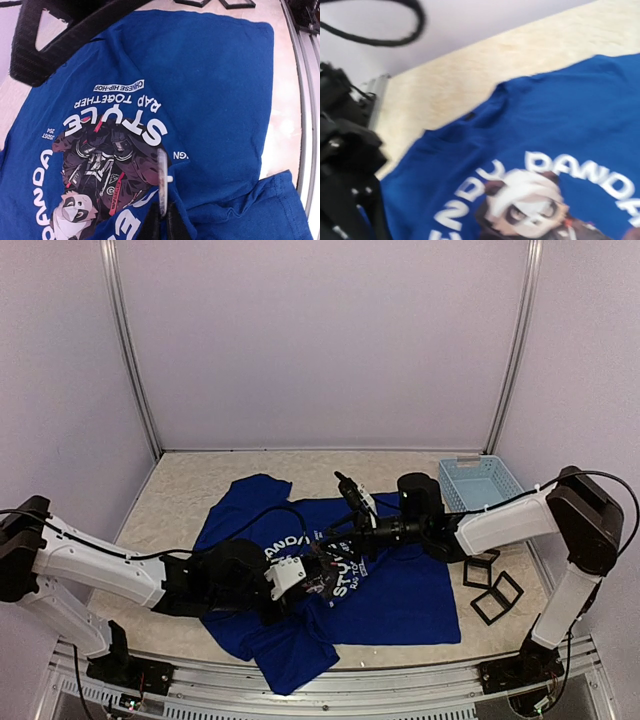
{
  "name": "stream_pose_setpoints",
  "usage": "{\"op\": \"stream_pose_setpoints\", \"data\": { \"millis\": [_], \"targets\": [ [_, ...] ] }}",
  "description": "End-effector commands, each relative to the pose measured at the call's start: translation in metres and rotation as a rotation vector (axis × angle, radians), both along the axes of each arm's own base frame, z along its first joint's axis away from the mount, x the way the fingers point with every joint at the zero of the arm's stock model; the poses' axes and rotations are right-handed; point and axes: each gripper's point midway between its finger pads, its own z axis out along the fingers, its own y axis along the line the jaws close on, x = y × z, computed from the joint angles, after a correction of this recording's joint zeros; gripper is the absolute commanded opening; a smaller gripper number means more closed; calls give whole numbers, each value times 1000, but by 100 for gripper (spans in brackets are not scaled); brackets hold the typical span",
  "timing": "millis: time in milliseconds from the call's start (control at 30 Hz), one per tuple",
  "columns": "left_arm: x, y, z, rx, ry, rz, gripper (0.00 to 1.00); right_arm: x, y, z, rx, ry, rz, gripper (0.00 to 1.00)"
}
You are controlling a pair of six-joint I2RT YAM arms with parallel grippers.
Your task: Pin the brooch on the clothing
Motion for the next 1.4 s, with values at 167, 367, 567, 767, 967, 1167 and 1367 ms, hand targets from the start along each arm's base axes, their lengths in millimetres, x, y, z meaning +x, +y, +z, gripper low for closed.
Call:
{"op": "stream_pose_setpoints", "data": {
  "millis": [167, 367, 567, 767, 967, 1167, 1367],
  "targets": [
    [-29, -6, -40, 382, 85, -128, 46, 18, -34, -29, -207, -61, -178, 54],
    [-55, 1, -42, 512, 121, -159, 58, 25, -57, -27, -273, -99, -288, 56],
    [-41, 3, 14, 443, 24, -94, 74, 76, -101, -34, -404, -13, -592, 51],
    [82, 55, 96, -143, 148, 398, 76, 141, -171, -79, -677, 128, -894, 17],
    [166, 151, 15, -222, 382, 937, 51, 177, -200, -127, -857, 209, -960, 1],
    [201, 188, -64, -37, 398, 1141, 48, 195, -225, -163, -941, 282, -999, 0],
    [282, 234, -80, -59, 383, 1288, 42, 236, -242, -185, -928, 334, -1034, 0]
  ]
}}
